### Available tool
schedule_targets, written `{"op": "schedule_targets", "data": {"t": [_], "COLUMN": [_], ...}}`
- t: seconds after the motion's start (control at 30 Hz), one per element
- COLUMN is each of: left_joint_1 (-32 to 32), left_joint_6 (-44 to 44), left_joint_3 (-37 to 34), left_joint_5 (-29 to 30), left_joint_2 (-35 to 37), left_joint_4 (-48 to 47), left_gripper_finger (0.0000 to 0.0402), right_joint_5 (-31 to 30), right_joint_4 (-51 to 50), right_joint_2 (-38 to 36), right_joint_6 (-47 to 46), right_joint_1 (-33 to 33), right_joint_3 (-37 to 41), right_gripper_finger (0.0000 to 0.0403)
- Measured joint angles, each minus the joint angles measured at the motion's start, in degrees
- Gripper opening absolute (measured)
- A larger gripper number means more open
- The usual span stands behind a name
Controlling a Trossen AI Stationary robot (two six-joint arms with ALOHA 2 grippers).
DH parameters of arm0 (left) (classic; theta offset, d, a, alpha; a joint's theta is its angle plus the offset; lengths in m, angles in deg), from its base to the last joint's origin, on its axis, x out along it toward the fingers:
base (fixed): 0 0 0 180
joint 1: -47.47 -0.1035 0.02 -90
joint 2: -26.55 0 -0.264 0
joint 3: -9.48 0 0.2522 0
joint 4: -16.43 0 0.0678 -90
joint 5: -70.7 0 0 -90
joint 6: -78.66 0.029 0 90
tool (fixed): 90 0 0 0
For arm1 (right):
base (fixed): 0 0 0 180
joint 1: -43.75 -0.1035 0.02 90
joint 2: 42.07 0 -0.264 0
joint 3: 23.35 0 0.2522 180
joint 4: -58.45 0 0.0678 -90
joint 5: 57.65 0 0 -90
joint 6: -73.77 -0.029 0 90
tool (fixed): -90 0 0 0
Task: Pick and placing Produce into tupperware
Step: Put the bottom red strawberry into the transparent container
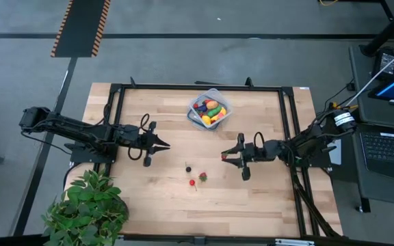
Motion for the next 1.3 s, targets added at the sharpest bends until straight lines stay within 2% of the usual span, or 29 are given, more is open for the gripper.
{"op": "schedule_targets", "data": {"t": [0.3,0.73,0.93,1.0,1.17,1.3], "left_joint_1": [0.0,0.0,0.0,0.0,0.0,0.0], "left_joint_6": [0.0,0.1,0.1,0.1,0.0,0.1], "left_joint_3": [0.0,0.0,0.0,0.0,0.0,0.0], "left_joint_5": [0.0,0.2,3.9,4.5,4.5,4.5], "left_joint_2": [0.0,0.0,0.0,0.0,0.0,0.0], "left_joint_4": [0.0,0.0,0.0,0.0,0.0,0.0], "left_gripper_finger": [0.0059,0.0075,0.0075,0.0072,0.006,0.0051], "right_joint_5": [-5.5,-20.1,-34.6,-37.5,-34.4,-24.2], "right_joint_4": [0.0,-0.1,-1.0,-3.7,-20.4,-34.2], "right_joint_2": [0.0,0.0,0.0,0.0,0.0,0.0], "right_joint_6": [1.1,3.0,3.0,3.0,1.8,1.4], "right_joint_1": [5.0,9.2,9.7,10.1,13.7,19.2], "right_joint_3": [0.0,-0.3,-0.8,-2.0,-8.6,-15.1], "right_gripper_finger": [0.0115,0.0115,0.0115,0.0115,0.0115,0.0115]}}
